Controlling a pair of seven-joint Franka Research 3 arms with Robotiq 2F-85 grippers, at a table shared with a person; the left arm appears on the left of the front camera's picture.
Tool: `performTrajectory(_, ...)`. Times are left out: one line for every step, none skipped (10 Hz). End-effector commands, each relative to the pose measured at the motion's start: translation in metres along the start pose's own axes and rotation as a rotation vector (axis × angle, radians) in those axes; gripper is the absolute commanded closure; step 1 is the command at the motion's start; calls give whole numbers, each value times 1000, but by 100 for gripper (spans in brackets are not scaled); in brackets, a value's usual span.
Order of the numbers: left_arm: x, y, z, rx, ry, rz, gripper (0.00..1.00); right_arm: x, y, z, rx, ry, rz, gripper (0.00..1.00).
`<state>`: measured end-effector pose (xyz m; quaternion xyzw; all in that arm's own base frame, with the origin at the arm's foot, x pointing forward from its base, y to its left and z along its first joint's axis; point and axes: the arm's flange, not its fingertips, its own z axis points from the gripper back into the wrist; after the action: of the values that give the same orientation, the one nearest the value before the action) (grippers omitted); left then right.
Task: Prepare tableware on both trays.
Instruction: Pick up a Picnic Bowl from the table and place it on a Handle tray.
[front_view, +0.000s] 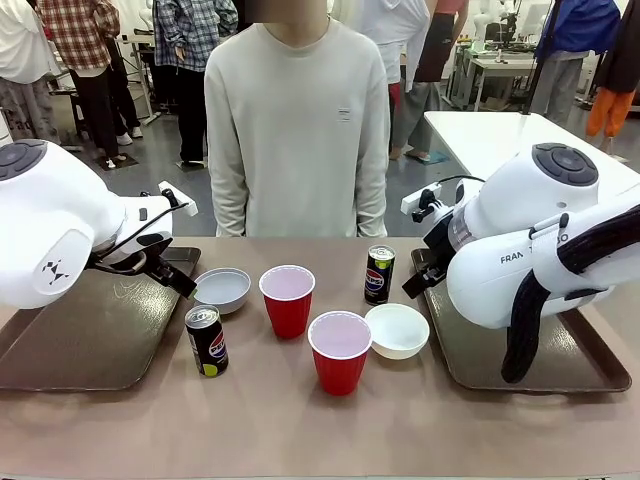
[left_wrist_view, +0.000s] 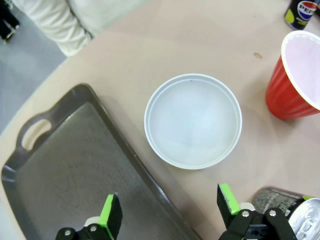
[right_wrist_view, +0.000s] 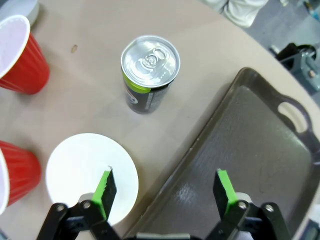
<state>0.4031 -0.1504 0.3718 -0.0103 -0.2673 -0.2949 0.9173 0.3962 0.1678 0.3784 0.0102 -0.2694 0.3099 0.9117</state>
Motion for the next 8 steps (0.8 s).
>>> performTrajectory(19, -18, 57, 39, -27, -71, 0, 30, 27, 57, -81, 19, -21, 0)
performTrajectory(14, -27, 96, -45, 136, -140, 0, 32, 35, 93, -68, 90, -41, 0)
performTrajectory(6, -31, 117, -66, 198, -139, 0, 20, 35, 109, -56, 180, -35, 0)
performTrajectory(-9, -36, 133, -136, 226, -62, 0, -1, 38, 116, -23, 261, -51, 0)
performTrajectory(-28, -41, 146, -185, 271, 0, 0, -27, 40, 126, 3, 317, -84, 0)
performTrajectory(-40, -40, 153, -187, 283, 32, 0, -45, 44, 128, 9, 364, -85, 0)
performTrajectory(-42, -33, 152, -90, 225, 27, 0, -50, 44, 127, -97, 364, -33, 0)
performTrajectory(-36, -21, 144, -91, 118, 98, 0, -44, 38, 128, -34, 298, -3, 0)
